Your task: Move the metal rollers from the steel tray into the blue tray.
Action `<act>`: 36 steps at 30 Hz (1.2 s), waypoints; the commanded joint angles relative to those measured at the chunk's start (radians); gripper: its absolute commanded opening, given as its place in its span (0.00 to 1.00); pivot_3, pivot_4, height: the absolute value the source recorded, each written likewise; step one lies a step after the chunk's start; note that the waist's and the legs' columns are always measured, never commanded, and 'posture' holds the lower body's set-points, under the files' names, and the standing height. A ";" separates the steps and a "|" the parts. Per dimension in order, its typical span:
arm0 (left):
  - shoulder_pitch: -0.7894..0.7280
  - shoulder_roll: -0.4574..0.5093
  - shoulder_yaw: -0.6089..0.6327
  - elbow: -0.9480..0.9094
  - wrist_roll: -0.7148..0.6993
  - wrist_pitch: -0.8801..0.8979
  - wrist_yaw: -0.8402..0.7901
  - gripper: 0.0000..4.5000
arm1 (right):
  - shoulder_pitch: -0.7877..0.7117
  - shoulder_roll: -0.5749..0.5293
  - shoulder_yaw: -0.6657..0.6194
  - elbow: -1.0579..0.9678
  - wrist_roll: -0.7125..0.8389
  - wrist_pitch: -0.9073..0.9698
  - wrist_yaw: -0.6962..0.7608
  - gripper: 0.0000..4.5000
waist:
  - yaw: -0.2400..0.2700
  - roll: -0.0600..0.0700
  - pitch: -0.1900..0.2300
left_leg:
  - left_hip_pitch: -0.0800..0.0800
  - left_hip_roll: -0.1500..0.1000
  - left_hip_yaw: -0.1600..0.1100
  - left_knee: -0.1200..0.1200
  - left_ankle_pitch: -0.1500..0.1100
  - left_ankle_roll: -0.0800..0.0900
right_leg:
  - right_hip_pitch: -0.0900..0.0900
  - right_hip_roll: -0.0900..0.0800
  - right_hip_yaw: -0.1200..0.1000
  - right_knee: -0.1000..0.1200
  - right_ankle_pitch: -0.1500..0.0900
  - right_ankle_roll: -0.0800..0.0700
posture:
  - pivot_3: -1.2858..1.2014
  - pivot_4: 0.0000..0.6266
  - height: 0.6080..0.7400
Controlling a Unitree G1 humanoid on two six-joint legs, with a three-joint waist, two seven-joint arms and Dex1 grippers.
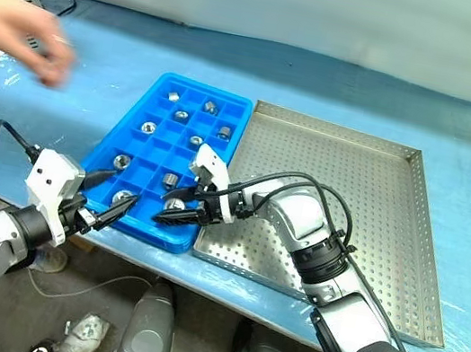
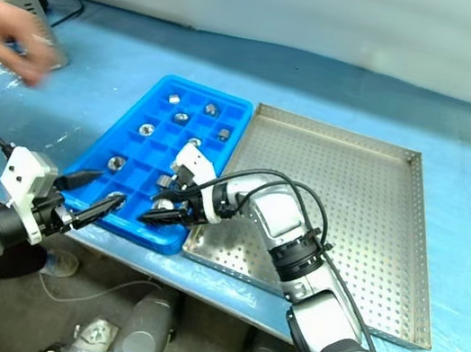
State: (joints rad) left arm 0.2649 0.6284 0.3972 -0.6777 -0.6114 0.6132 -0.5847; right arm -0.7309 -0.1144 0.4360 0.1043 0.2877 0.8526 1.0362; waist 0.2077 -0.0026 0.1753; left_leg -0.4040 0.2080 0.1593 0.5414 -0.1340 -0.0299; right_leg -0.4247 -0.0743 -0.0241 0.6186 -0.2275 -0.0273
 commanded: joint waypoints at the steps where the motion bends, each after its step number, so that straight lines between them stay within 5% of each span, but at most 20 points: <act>1: -0.041 0.014 -0.017 0.003 -0.009 -0.002 -0.003 0.83 | -0.019 -0.002 -0.011 -0.019 0.005 -0.019 -0.019 0.82 | -0.001 0.000 0.000 | 0.000 0.000 0.000 0.000 0.000 0.000 | 0.000 0.000 0.000 0.000 0.000 0.000 | 0.66 0.24 1.00; 8: -0.217 0.008 -0.116 0.138 0.023 -0.026 -0.029 0.83 | -0.029 -0.051 -0.117 -0.054 0.034 -0.052 -0.057 0.82 | -0.007 0.000 0.000 | 0.001 -0.001 0.000 0.002 0.002 -0.004 | 0.000 0.000 0.000 0.004 0.001 0.000 | 0.60 0.24 1.00; 17: -0.669 -0.042 -0.393 0.552 0.140 -0.127 -0.233 0.83 | 0.090 -0.167 -0.403 -0.203 0.078 -0.049 -0.250 0.82 | -0.049 -0.001 -0.001 | 0.001 -0.002 0.006 0.006 0.006 -0.009 | 0.003 0.000 0.001 0.005 0.007 -0.003 | 0.49 0.24 1.00; 27: -1.091 -0.118 -0.658 1.144 0.395 -0.390 -0.553 0.83 | 0.289 -0.147 -0.489 -0.440 0.110 -0.003 -0.467 0.82 | -0.176 -0.001 -0.002 | 0.001 -0.002 0.009 0.006 0.005 -0.007 | 0.002 0.001 0.003 0.004 0.010 -0.002 | 0.38 0.24 1.00; 36: -1.352 -0.207 -0.753 1.593 0.580 -0.620 -0.770 0.83 | 0.460 -0.192 -0.456 -0.542 0.090 -0.041 -0.524 0.82 | -0.195 -0.001 -0.002 | 0.001 -0.002 0.012 0.013 0.000 0.001 | 0.005 0.000 0.005 0.002 0.008 -0.004 | 0.34 0.24 1.00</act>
State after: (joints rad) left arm -1.0640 0.4253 -0.3480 0.8882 -0.0528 0.0334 -1.3294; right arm -0.2791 -0.2883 -0.0225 -0.3904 0.3805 0.8434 0.5096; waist 0.0131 -0.0038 0.1732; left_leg -0.4032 0.2062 0.1718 0.5563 -0.1345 -0.0277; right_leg -0.4197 -0.0744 -0.0189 0.6205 -0.2193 -0.0317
